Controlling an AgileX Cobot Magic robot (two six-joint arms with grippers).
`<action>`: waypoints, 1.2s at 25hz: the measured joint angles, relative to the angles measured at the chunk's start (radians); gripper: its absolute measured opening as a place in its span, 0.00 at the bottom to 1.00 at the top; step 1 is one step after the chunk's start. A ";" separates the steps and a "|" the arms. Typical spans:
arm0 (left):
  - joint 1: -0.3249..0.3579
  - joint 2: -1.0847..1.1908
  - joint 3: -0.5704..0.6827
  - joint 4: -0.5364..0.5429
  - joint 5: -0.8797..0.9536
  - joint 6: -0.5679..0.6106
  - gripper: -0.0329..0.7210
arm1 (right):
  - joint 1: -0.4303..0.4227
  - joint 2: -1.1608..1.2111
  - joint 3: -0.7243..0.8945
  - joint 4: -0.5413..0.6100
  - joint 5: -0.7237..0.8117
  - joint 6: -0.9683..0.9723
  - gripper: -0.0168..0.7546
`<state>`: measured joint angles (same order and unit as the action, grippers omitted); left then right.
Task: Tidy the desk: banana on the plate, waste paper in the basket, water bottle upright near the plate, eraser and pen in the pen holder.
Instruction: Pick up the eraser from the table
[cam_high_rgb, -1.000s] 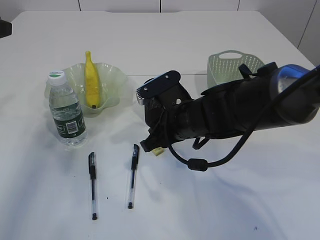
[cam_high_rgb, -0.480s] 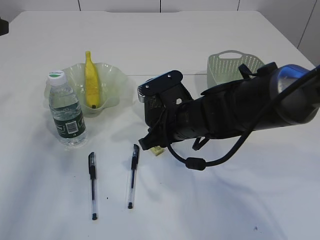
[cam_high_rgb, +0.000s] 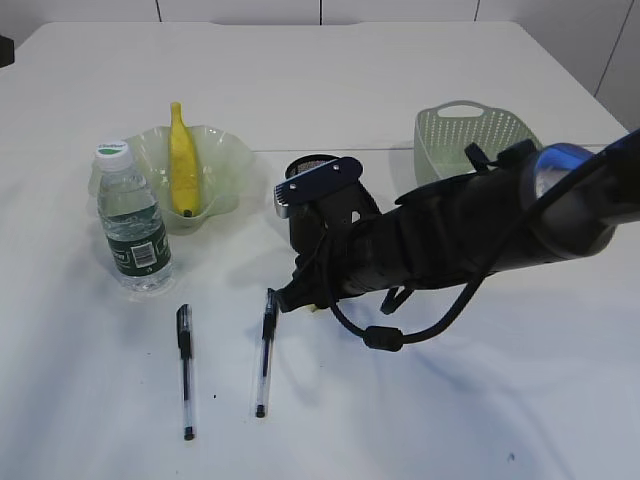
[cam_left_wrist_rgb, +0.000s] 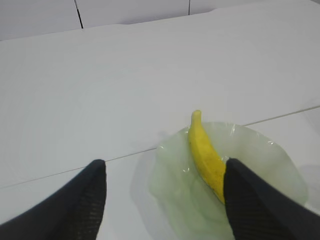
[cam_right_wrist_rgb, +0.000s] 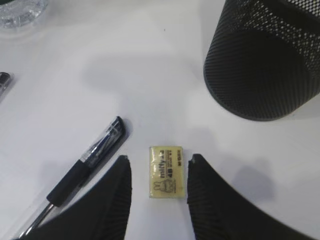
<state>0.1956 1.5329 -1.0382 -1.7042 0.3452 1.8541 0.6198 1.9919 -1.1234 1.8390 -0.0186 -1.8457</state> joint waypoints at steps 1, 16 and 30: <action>0.000 0.000 0.000 -0.009 0.000 0.000 0.73 | 0.000 0.012 0.000 0.000 0.006 0.007 0.39; 0.000 0.000 0.000 -0.022 -0.002 0.000 0.73 | 0.000 0.044 -0.002 0.000 0.053 0.026 0.39; 0.000 0.000 0.000 -0.022 -0.002 0.000 0.73 | 0.000 0.073 -0.060 0.000 0.048 -0.016 0.39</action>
<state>0.1956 1.5329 -1.0382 -1.7265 0.3430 1.8541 0.6198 2.0652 -1.1829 1.8390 0.0291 -1.8620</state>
